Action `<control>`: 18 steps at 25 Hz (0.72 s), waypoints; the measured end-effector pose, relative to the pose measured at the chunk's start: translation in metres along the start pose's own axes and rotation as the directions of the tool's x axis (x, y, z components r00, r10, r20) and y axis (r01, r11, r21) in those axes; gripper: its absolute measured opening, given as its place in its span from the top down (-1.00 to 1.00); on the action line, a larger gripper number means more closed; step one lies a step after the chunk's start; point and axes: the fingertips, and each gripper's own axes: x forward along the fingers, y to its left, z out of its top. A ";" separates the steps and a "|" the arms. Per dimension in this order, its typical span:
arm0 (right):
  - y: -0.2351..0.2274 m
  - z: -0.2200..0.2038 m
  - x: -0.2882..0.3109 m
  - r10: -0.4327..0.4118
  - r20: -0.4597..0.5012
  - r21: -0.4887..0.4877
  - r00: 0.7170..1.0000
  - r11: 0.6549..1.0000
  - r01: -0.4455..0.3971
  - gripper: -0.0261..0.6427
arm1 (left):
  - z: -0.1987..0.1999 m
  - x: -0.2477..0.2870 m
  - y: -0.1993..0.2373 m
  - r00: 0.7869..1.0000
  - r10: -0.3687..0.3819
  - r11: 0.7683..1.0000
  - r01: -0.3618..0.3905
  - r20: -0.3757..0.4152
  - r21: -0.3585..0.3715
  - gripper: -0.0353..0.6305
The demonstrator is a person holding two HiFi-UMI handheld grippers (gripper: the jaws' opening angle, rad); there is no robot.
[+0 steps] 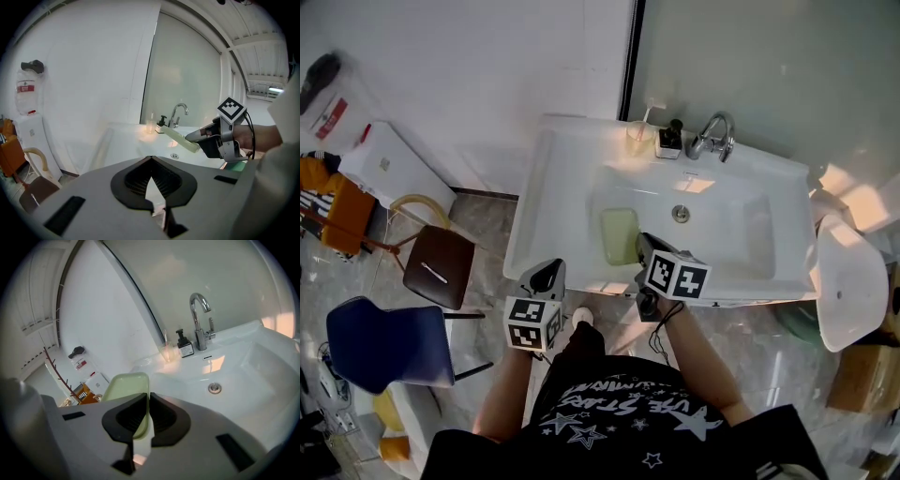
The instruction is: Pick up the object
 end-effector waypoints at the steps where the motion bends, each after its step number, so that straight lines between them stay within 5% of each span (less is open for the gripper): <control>1: -0.003 -0.002 -0.009 0.003 0.008 0.001 1.000 1.000 -0.003 0.83 | -0.003 -0.004 -0.007 1.000 0.000 1.000 0.000 0.002 0.000 0.85; 18: -0.050 -0.077 -0.162 0.051 0.023 -0.062 0.998 0.997 -0.050 0.83 | -0.069 -0.091 -0.132 0.999 0.043 0.999 -0.043 0.033 0.016 0.85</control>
